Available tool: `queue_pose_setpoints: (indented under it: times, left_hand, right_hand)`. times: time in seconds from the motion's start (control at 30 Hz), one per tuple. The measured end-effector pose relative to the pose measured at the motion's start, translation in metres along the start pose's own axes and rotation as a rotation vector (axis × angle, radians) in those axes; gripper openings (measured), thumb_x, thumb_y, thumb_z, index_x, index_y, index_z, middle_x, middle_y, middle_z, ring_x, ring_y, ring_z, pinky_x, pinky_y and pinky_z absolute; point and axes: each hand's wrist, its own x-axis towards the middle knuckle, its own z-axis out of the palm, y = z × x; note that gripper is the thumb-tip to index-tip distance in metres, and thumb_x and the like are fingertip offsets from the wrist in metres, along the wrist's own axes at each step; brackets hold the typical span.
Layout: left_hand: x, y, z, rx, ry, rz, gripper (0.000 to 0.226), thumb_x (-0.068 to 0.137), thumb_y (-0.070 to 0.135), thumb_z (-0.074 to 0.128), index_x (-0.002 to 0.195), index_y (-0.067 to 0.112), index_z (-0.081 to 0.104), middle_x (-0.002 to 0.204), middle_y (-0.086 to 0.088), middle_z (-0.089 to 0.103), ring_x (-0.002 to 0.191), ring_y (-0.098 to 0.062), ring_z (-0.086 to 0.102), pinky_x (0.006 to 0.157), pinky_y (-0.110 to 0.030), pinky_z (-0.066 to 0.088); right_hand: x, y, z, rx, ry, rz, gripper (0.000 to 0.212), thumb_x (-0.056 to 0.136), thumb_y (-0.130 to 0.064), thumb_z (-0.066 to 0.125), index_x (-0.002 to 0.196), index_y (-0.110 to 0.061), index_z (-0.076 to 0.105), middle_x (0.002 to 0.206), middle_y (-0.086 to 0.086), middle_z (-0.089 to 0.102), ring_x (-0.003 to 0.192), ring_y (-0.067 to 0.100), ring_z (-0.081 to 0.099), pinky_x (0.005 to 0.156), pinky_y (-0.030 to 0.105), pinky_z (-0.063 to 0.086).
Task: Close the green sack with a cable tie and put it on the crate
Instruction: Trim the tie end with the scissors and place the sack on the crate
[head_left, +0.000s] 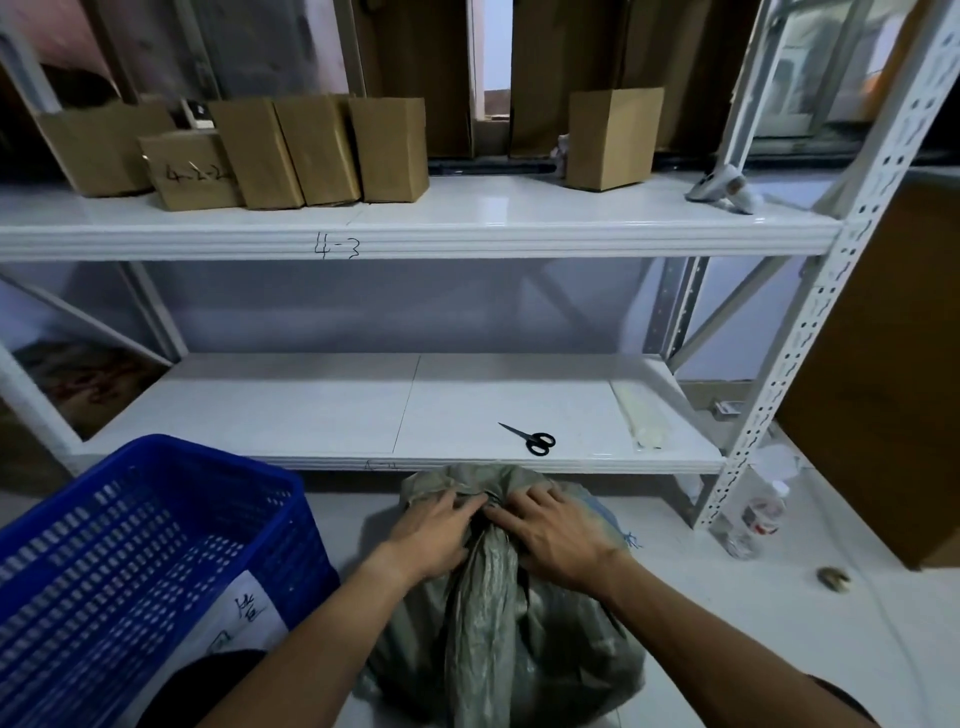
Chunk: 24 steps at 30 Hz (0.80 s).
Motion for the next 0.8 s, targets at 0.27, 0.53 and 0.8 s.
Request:
queue_pose_setpoints:
  times: [0.27, 0.53, 0.8]
  left_hand:
    - [0.061, -0.070, 0.088, -0.441, -0.222, -0.294, 0.051, 0.096, 0.066, 0.041, 0.138, 0.038, 0.052, 0.129, 0.033, 0.053, 0.105, 0.031, 0.044, 0.071, 0.002, 0.040]
    - [0.058, -0.013, 0.010, -0.316, 0.146, -0.066, 0.071, 0.086, 0.069, 0.051, 0.142, 0.027, 0.039, 0.147, -0.004, 0.050, 0.136, -0.027, 0.045, 0.109, -0.039, 0.038]
    - [0.065, -0.019, -0.010, -0.493, 0.237, -0.173, 0.043, 0.096, 0.041, 0.056, 0.135, 0.024, 0.051, 0.135, -0.011, 0.062, 0.126, -0.031, 0.056, 0.094, -0.034, 0.044]
  right_hand:
    - [0.021, 0.014, -0.007, 0.730, 0.073, 0.447, 0.037, 0.099, -0.049, 0.043, 0.127, -0.026, 0.054, 0.128, 0.011, 0.066, 0.117, 0.034, 0.060, 0.085, 0.037, 0.044]
    - [0.078, 0.029, 0.003, 1.011, 0.089, 0.703, 0.051, 0.097, -0.058, 0.044, 0.095, -0.011, 0.061, 0.109, 0.023, 0.068, 0.106, 0.038, 0.061, 0.078, 0.036, 0.043]
    - [0.128, 0.021, 0.002, 1.137, 0.097, 0.581, 0.047, 0.103, -0.050, 0.033, 0.096, -0.012, 0.059, 0.113, 0.022, 0.067, 0.109, 0.037, 0.060, 0.090, 0.040, 0.044]
